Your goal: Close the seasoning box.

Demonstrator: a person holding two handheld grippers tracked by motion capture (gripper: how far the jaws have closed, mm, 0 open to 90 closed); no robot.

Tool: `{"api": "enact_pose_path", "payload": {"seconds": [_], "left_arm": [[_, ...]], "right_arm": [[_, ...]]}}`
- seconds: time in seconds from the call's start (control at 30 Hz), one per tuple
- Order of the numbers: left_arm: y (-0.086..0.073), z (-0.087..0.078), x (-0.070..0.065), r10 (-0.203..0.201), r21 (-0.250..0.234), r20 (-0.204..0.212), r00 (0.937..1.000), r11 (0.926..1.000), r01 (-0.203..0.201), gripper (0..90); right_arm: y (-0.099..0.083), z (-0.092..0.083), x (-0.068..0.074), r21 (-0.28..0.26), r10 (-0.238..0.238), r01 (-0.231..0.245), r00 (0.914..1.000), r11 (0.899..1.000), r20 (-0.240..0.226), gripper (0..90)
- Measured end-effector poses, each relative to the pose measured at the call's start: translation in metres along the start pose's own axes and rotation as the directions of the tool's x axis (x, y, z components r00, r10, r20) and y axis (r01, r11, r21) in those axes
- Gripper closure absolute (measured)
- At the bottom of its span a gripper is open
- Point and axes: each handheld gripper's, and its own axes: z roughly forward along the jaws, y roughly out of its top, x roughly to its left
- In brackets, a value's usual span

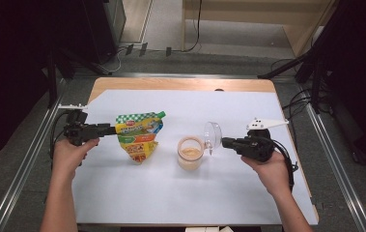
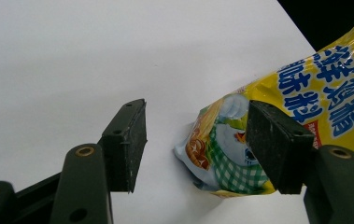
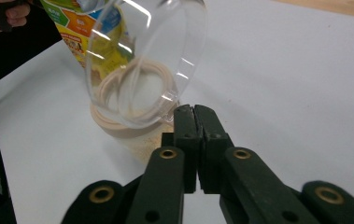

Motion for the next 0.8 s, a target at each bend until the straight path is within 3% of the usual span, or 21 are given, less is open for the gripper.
{"api": "enact_pose_path", "payload": {"seconds": [0.27,0.8], "left_arm": [[0.000,-0.001,0.000,0.002,-0.006,0.015,0.9999,1.0000,-0.001,39.0],[0.000,0.002,0.000,0.004,0.007,0.009,1.0000,1.0000,-0.005,38.8]], "right_arm": [[-0.007,0.013,-0.007,0.014,0.017,-0.017,0.9997,1.000,0.018,90.0],[-0.007,0.020,0.002,0.006,0.019,-0.019,0.9998,1.000,-0.005,90.0]]}}
